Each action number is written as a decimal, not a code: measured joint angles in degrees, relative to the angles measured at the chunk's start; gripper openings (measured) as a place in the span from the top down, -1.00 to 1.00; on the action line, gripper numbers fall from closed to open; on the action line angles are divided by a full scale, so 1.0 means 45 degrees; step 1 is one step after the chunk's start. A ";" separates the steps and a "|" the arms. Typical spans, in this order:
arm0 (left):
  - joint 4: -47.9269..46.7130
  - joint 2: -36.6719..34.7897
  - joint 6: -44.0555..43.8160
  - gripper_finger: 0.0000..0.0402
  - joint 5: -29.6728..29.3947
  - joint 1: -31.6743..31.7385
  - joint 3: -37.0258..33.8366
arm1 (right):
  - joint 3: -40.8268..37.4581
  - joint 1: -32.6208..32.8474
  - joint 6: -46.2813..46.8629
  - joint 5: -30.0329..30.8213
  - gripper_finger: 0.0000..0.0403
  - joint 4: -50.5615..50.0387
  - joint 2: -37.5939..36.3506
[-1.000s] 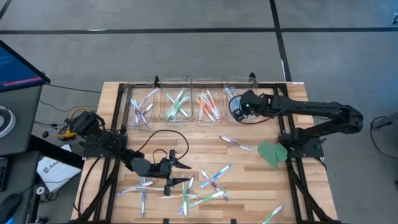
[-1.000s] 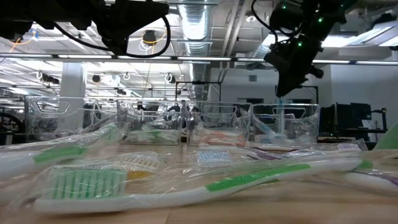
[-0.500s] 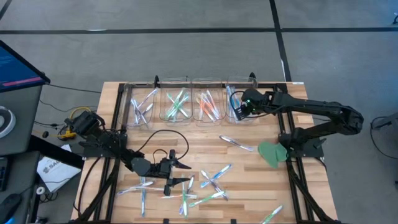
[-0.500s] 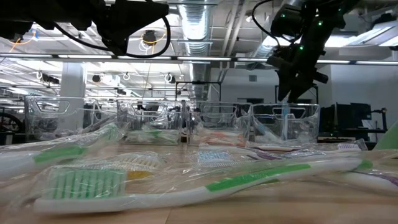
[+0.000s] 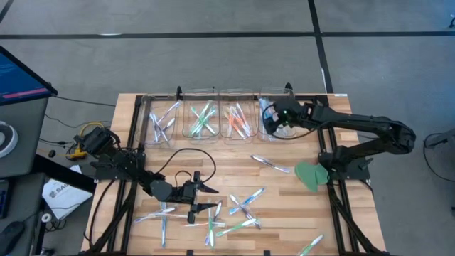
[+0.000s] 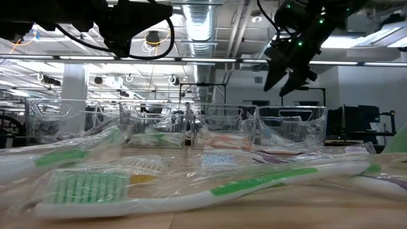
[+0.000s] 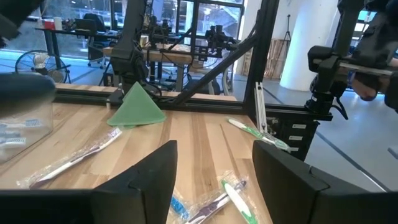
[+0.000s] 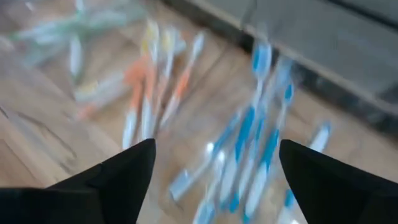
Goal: Pick & Place Toothbrushes
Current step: Put the orange toothbrush into the middle right transparent bin
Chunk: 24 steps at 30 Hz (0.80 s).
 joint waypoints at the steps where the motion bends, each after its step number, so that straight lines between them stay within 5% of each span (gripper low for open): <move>1: -0.0012 0.0000 0.0003 -0.01 -0.0003 0.0000 0.0000 | 0.0000 -0.0018 -0.0211 0.0012 -0.68 0.0415 0.0001; 24: -0.0386 0.0000 -0.0316 0.01 -0.0004 0.0159 0.0000 | 0.0000 0.1934 -0.1446 0.1337 -0.70 0.4086 -0.0646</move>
